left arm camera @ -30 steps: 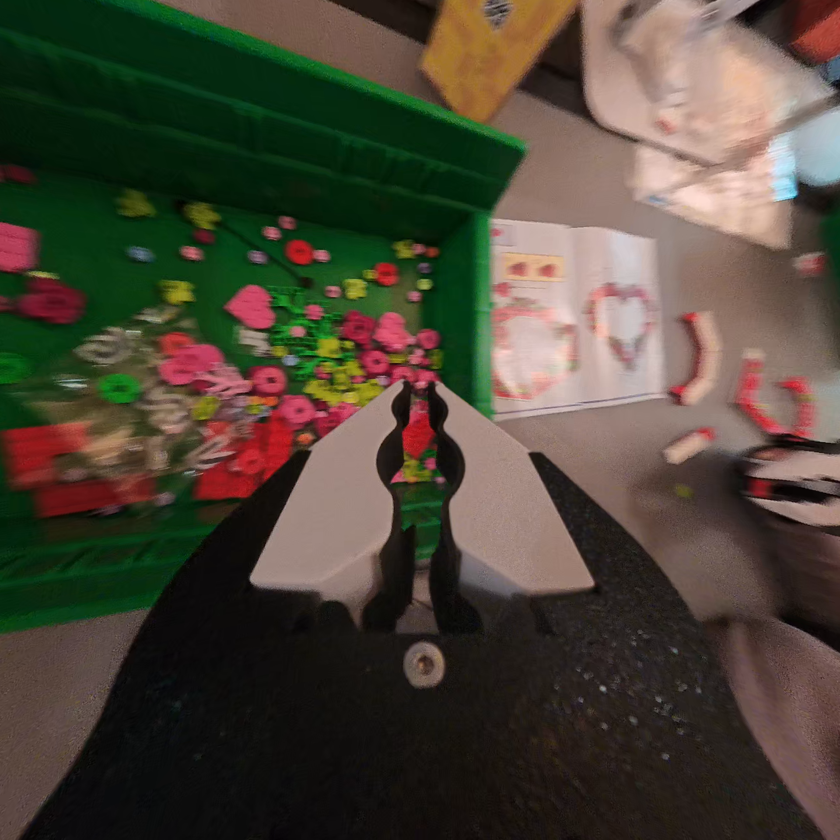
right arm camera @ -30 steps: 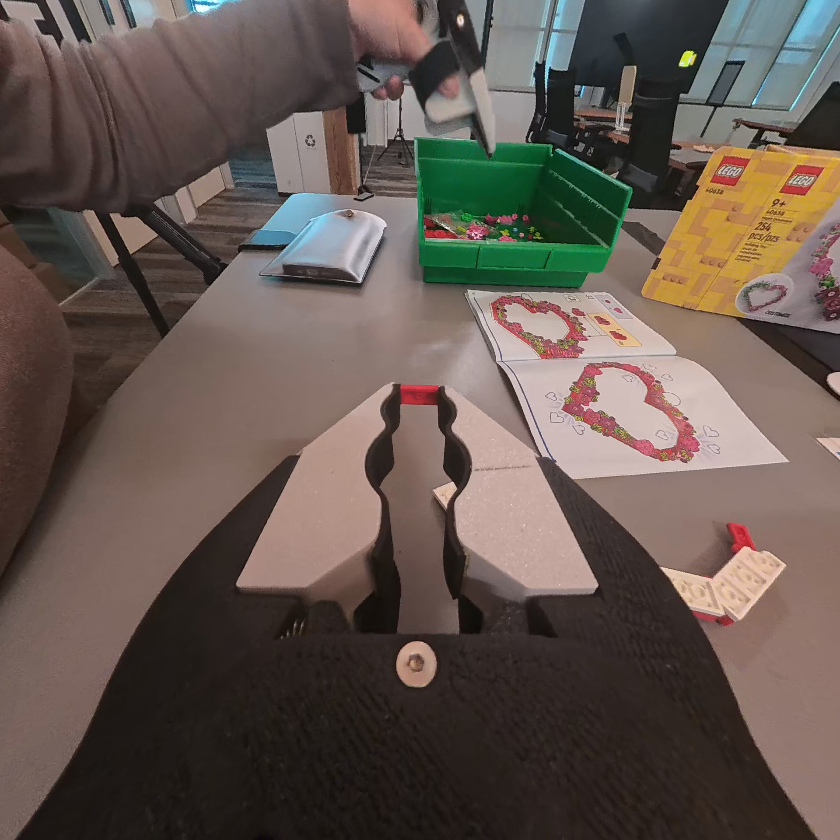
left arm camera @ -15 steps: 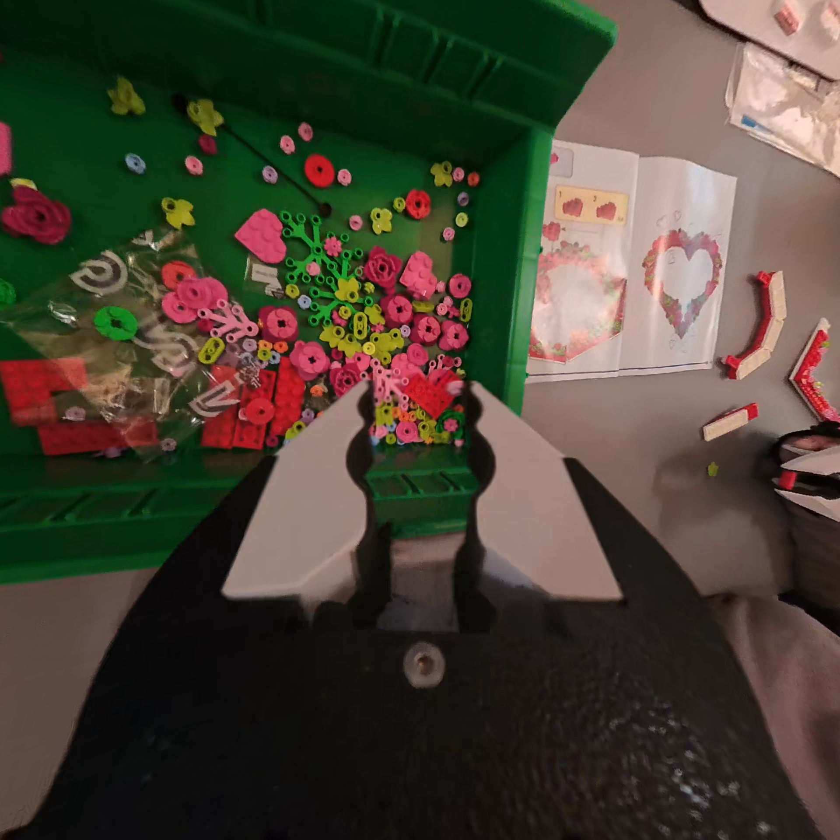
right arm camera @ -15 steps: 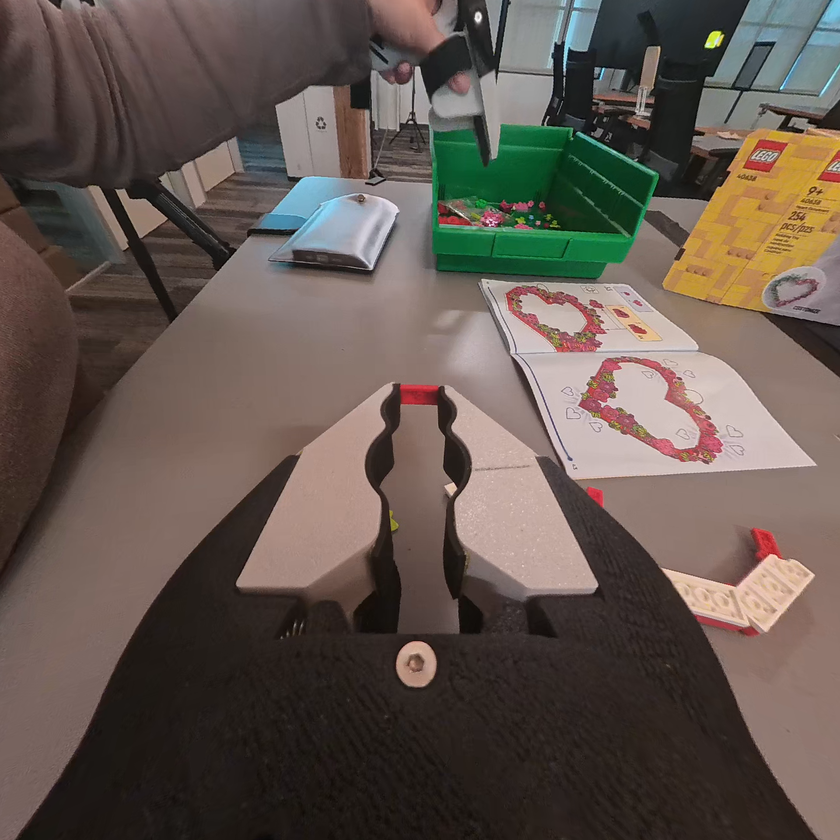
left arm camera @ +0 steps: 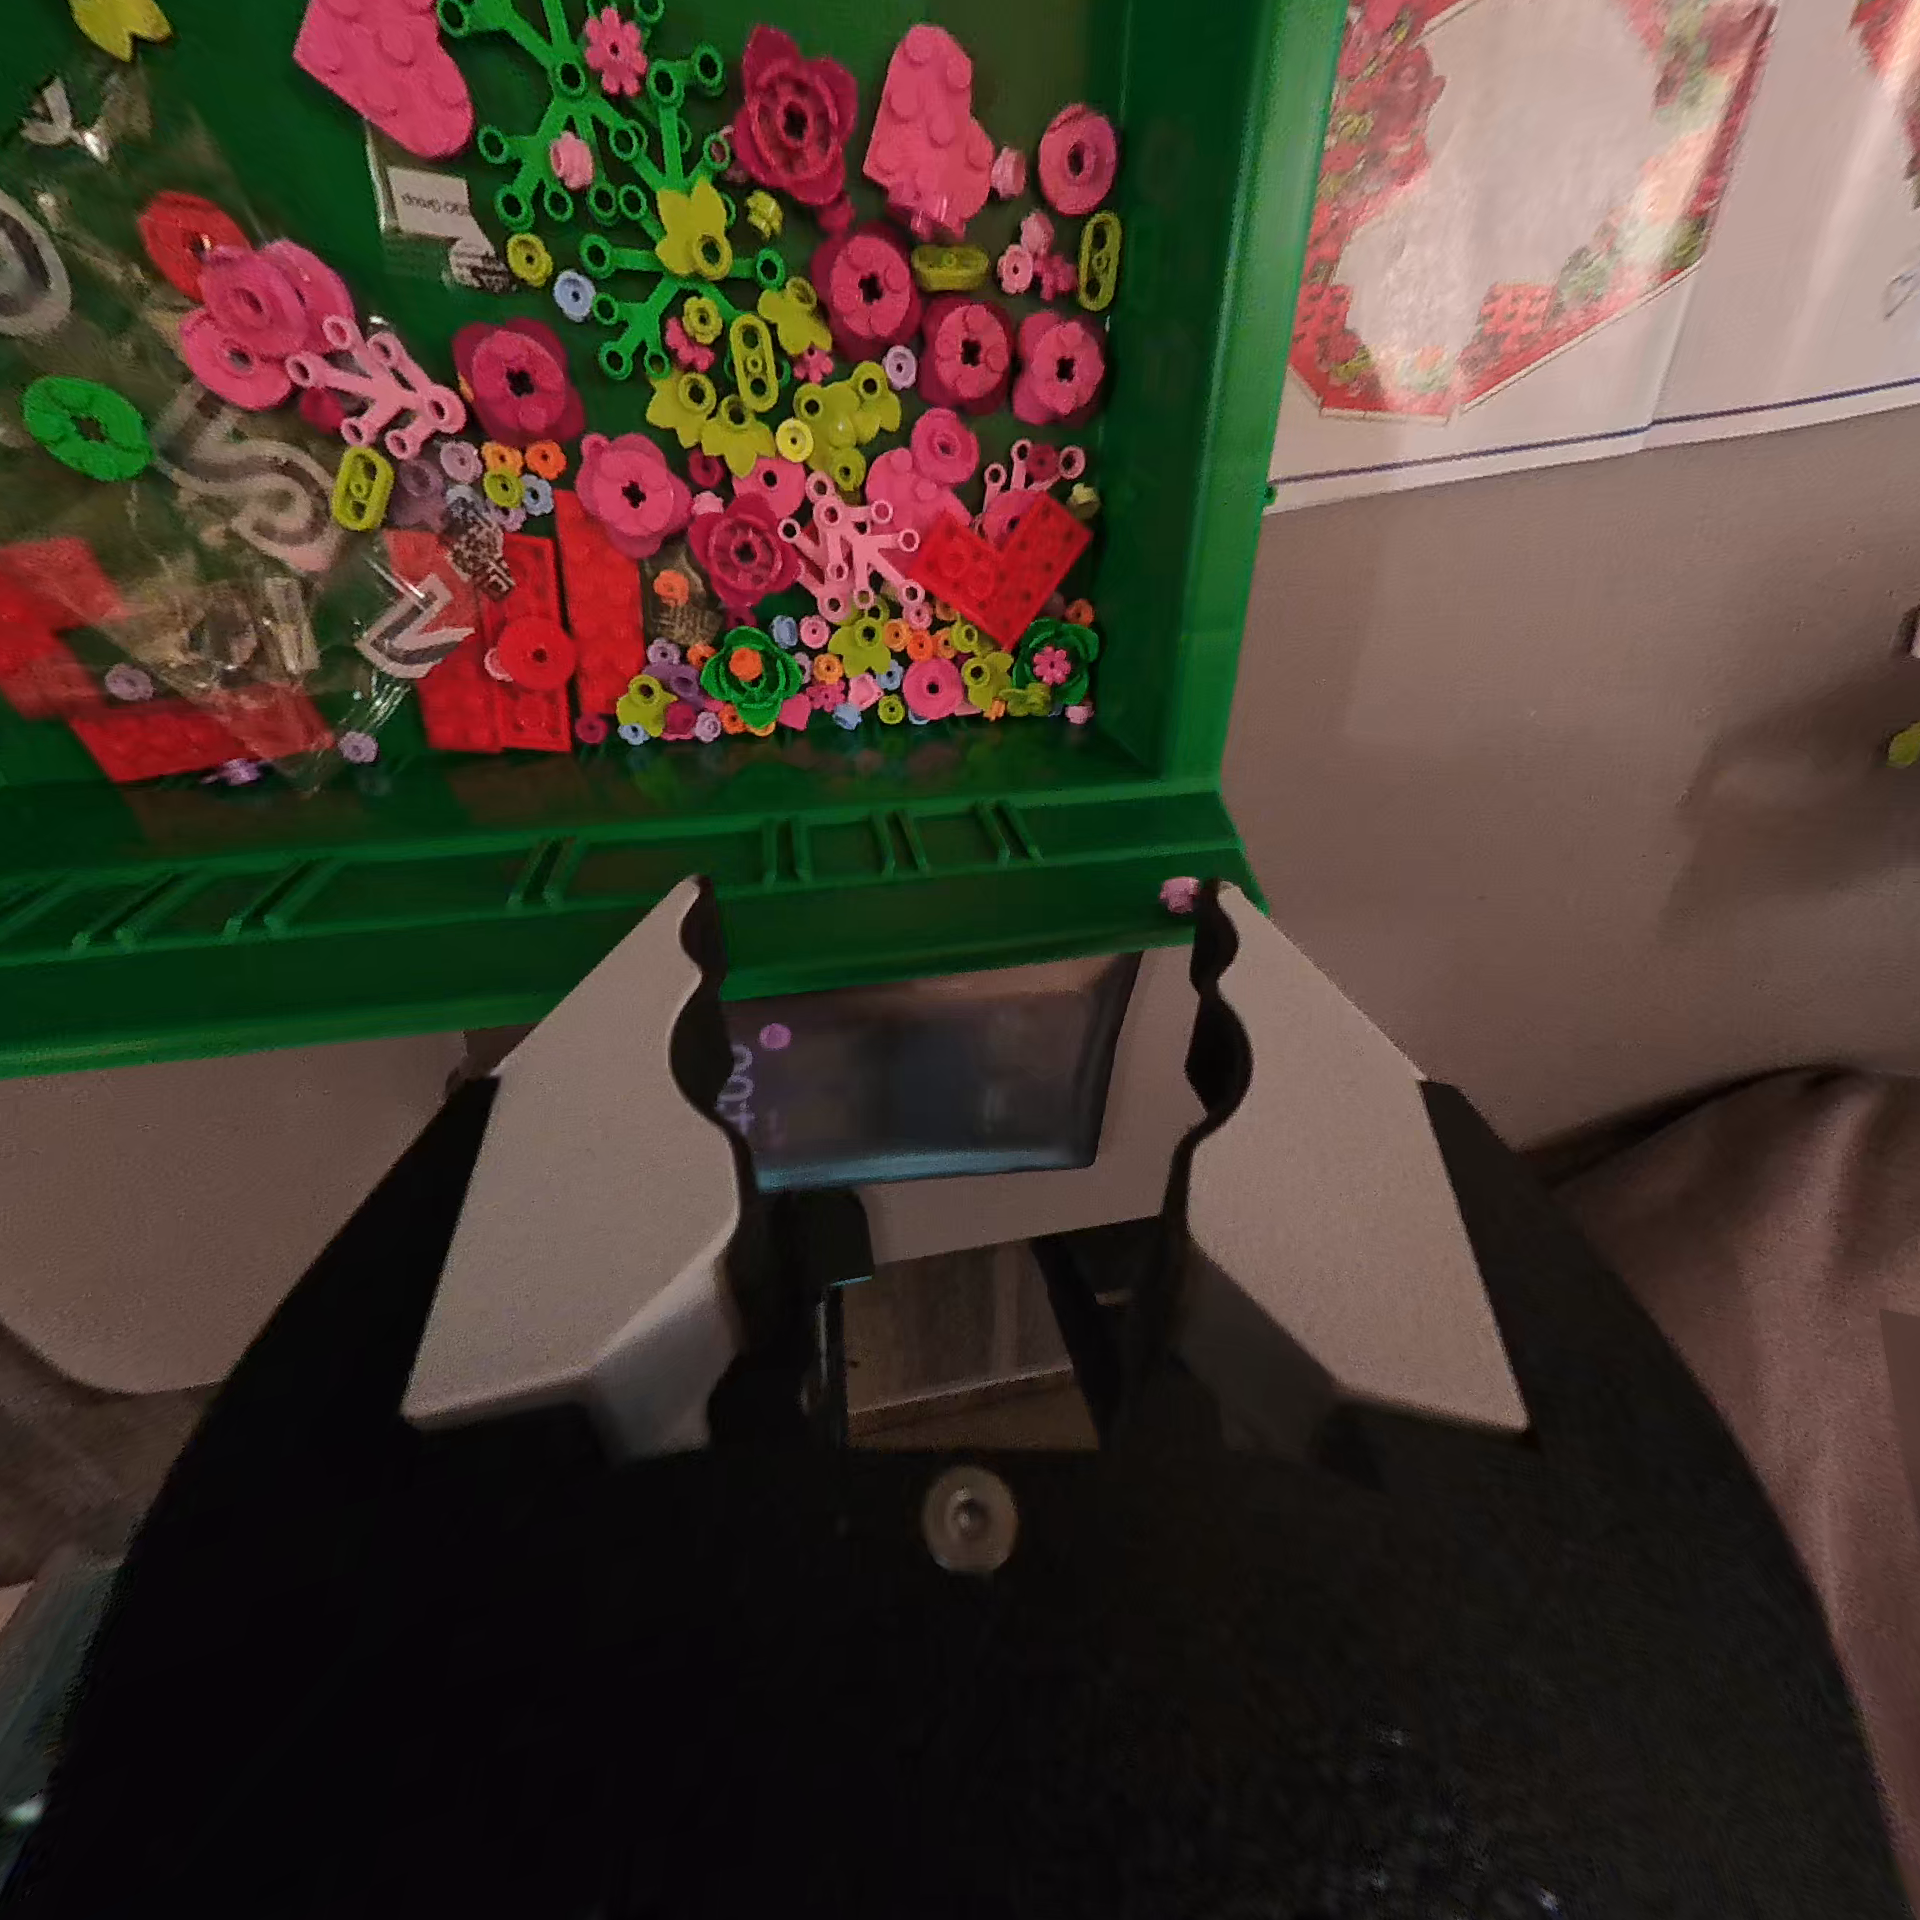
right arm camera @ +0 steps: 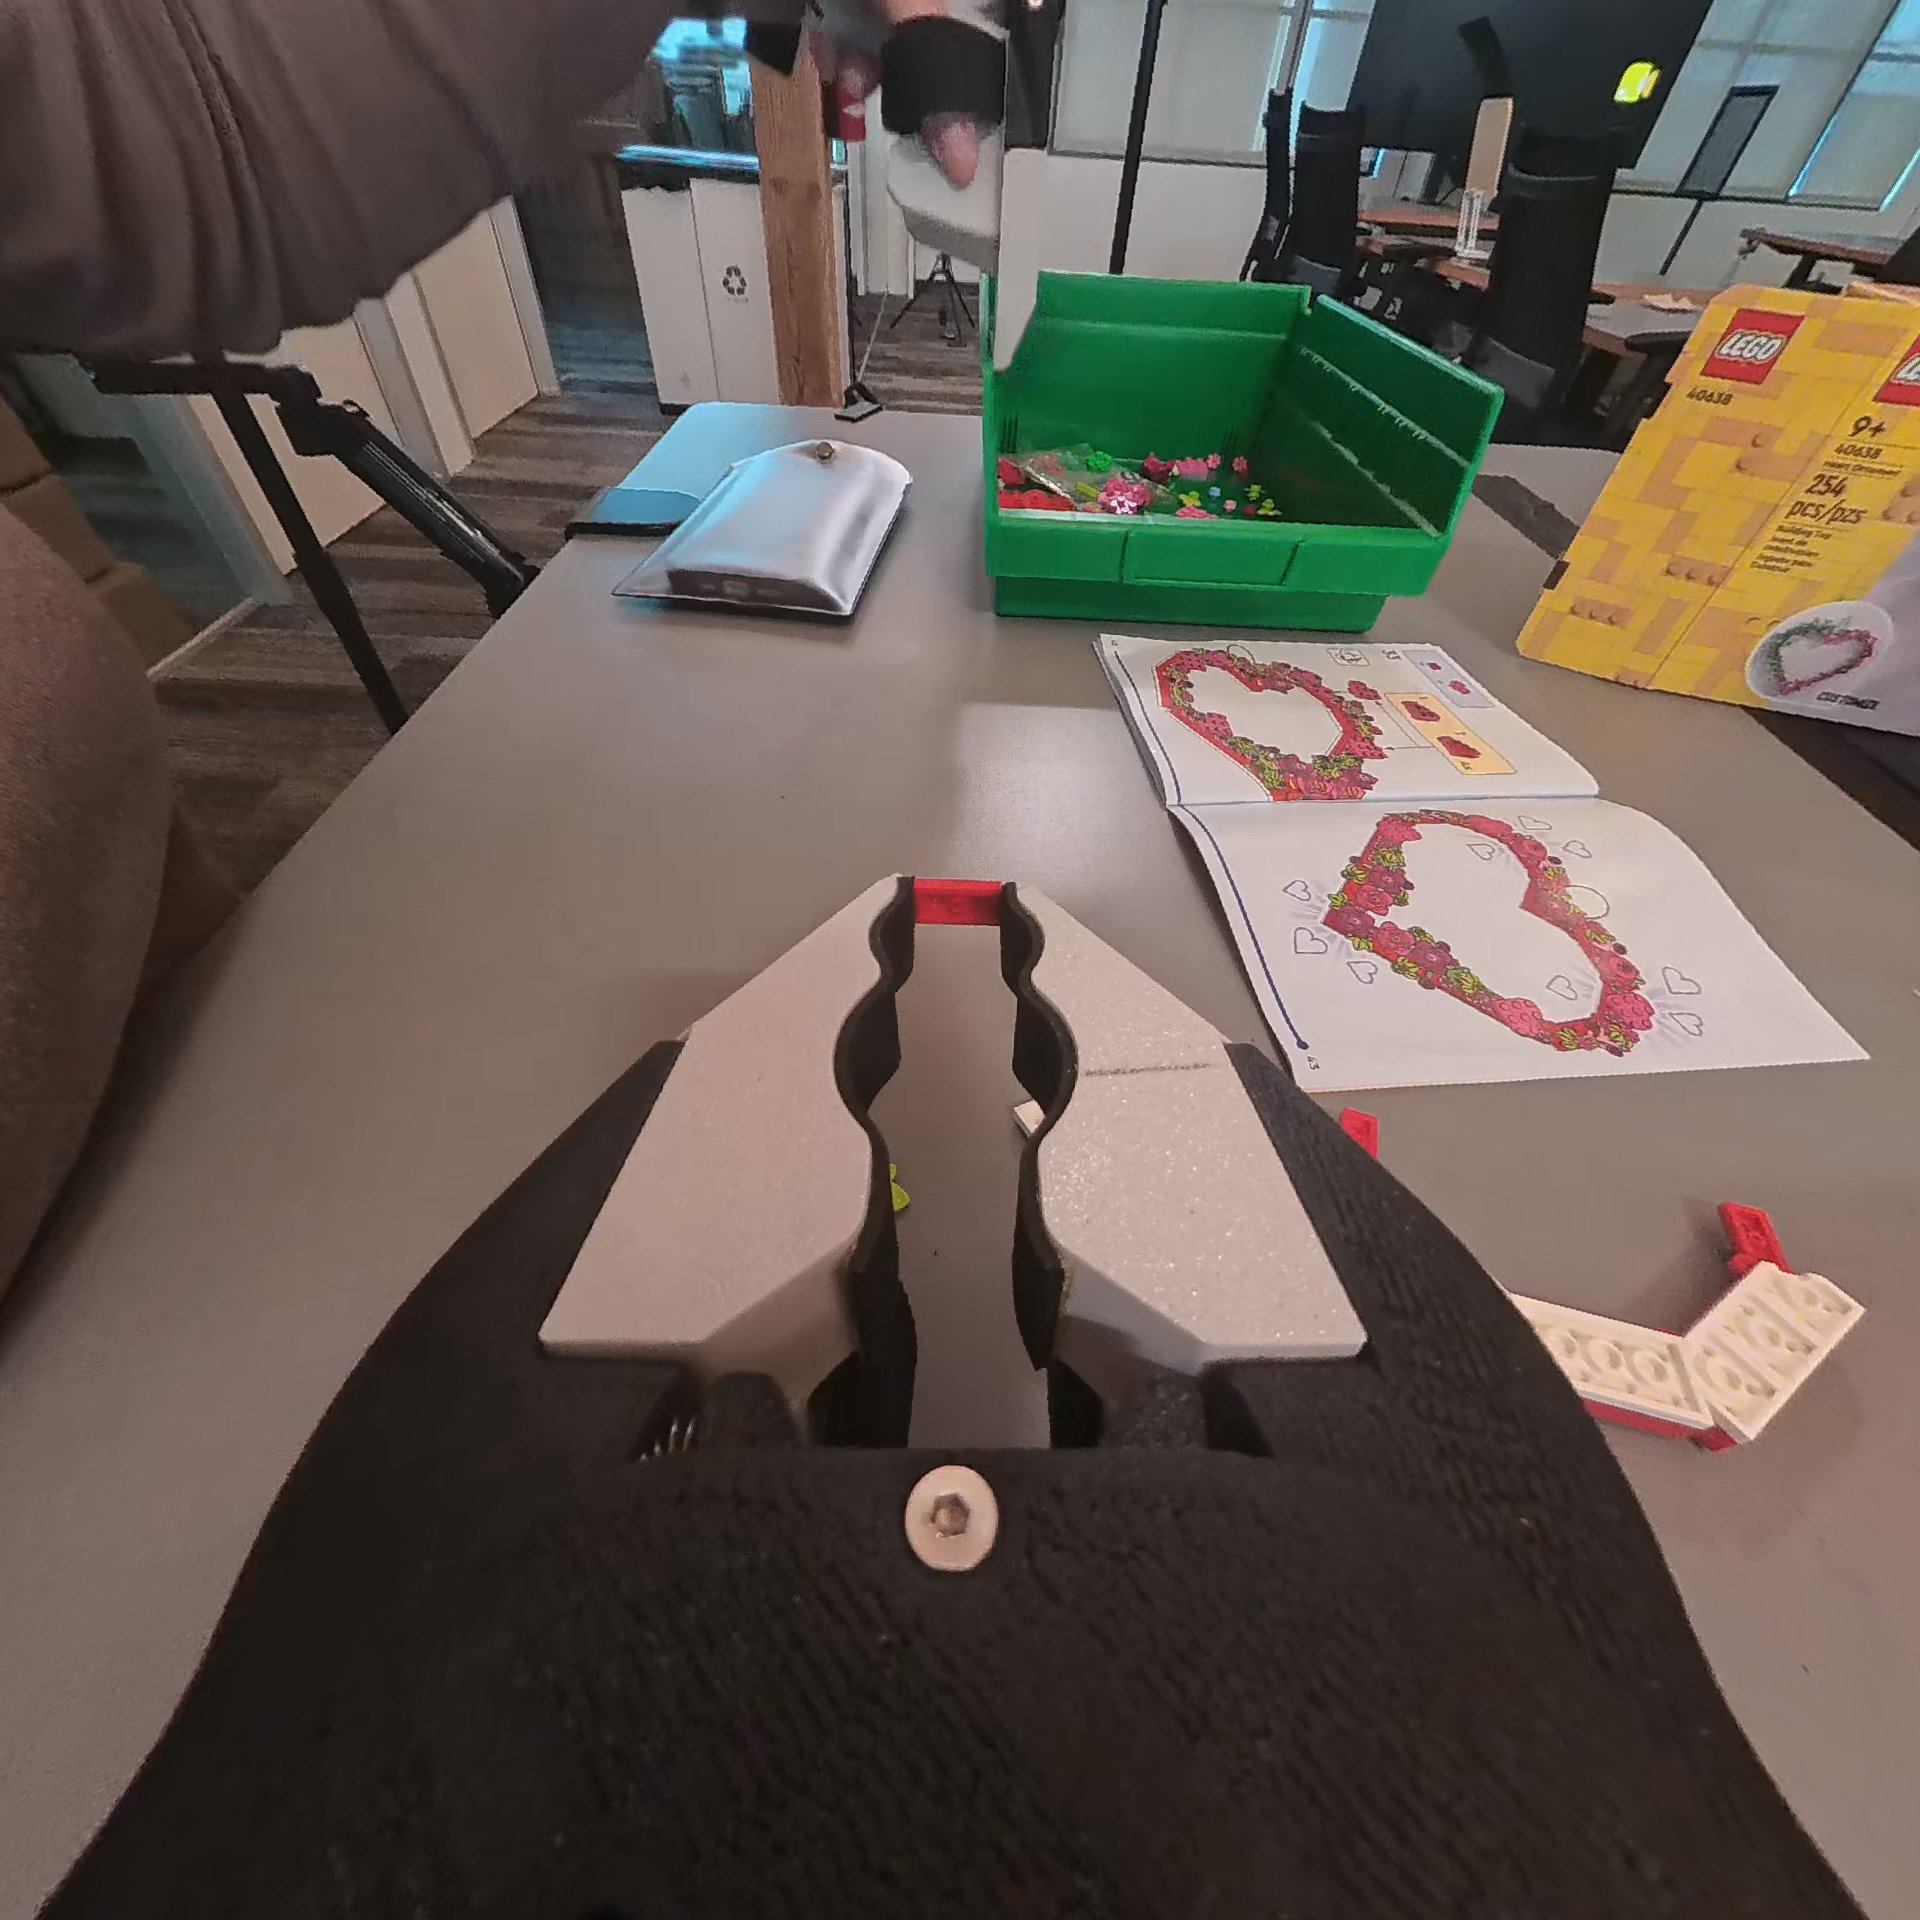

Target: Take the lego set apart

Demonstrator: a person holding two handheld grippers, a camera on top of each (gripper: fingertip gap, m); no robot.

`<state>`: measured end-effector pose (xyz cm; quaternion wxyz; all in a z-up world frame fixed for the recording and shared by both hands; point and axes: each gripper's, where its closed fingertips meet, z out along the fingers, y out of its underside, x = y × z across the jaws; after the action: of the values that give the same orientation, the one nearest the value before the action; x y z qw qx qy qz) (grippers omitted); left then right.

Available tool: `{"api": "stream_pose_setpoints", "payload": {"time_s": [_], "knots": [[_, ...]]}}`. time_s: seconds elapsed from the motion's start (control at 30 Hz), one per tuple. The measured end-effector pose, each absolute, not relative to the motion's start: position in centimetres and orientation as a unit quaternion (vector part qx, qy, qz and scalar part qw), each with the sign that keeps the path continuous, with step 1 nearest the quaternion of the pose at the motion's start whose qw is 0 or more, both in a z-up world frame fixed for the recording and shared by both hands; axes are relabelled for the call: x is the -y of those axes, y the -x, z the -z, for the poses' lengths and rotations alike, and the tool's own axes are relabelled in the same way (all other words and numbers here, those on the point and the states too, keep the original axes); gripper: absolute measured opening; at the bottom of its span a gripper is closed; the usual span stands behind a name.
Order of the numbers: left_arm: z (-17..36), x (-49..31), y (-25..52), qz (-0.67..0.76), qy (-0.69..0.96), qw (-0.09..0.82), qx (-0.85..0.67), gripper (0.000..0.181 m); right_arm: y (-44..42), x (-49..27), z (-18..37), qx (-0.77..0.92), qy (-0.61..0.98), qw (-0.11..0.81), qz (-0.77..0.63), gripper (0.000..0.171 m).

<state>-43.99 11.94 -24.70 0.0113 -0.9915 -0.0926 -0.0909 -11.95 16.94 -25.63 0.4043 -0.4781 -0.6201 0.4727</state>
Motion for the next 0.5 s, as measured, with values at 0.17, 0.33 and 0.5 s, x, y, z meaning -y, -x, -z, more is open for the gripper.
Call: {"api": "stream_pose_setpoints", "payload": {"time_s": [0.17,0.33,0.5], "knots": [[24.0,-11.6,43.8,0.085,0.993,-0.018,0.075,0.096,11.9,-17.0,25.7,0.622,0.478,0.404,-0.47,0.015],[23.8,-11.6,44.3,0.074,0.993,-0.034,0.082,0.102,11.9,-17.0,25.7,0.623,0.478,0.404,-0.469,0.015],[22.8,-15.5,42.0,0.123,0.987,0.075,0.072,0.102,11.9,-17.3,24.9,0.618,0.466,0.438,-0.457,0.015]]}}
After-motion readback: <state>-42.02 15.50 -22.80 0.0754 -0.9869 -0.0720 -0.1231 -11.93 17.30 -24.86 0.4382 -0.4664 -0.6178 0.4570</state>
